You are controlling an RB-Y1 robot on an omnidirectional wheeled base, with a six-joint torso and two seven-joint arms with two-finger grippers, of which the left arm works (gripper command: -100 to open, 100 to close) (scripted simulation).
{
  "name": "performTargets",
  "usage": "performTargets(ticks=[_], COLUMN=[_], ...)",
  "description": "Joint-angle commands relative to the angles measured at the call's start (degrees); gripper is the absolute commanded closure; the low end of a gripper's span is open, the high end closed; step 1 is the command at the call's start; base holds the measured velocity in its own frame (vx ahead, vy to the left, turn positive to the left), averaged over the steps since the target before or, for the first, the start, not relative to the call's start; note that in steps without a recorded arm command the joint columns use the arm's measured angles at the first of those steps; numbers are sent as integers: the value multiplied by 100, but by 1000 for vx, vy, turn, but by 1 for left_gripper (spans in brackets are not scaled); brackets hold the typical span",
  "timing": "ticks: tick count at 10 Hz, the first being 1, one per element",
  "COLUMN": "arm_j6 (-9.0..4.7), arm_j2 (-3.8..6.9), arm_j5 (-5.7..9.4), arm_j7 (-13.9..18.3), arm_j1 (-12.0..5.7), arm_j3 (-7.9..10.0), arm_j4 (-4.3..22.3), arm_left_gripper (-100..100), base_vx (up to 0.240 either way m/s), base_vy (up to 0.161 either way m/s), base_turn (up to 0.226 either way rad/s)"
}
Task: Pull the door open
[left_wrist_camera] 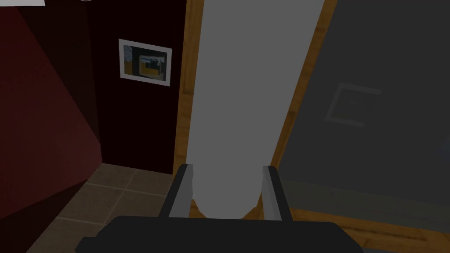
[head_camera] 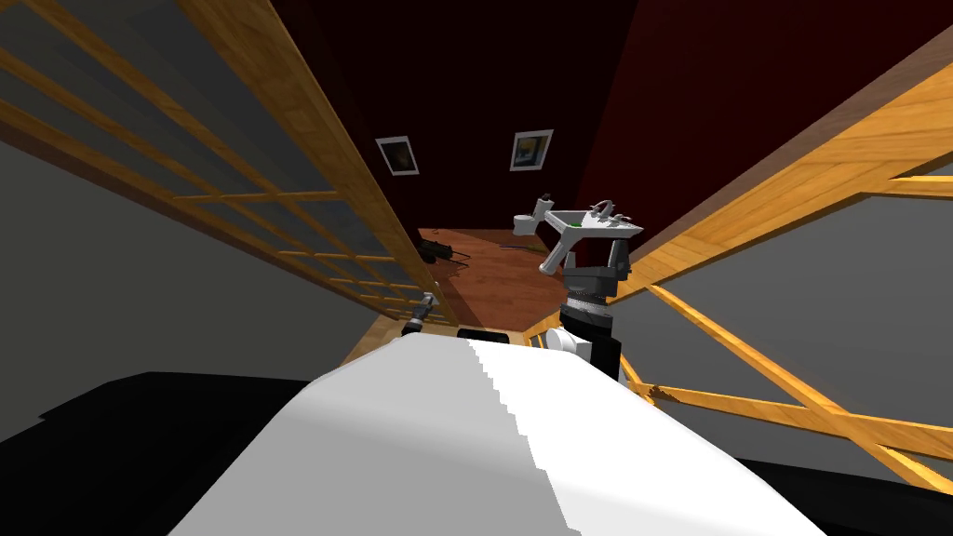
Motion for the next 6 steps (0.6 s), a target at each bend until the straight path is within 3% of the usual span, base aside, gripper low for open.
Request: performTargets(ticks=[1, 6], arm_j6=[8, 43], arm_j2=[-16, -26], arm_j5=[45, 200], arm_j7=[266, 997], arm_j1=[-10, -78], arm_j3=[-20, -53], arm_j4=[19, 69], arm_left_gripper=[100, 100], base_vx=[-36, -39], base_vy=[13, 15], base_turn=[-49, -50])
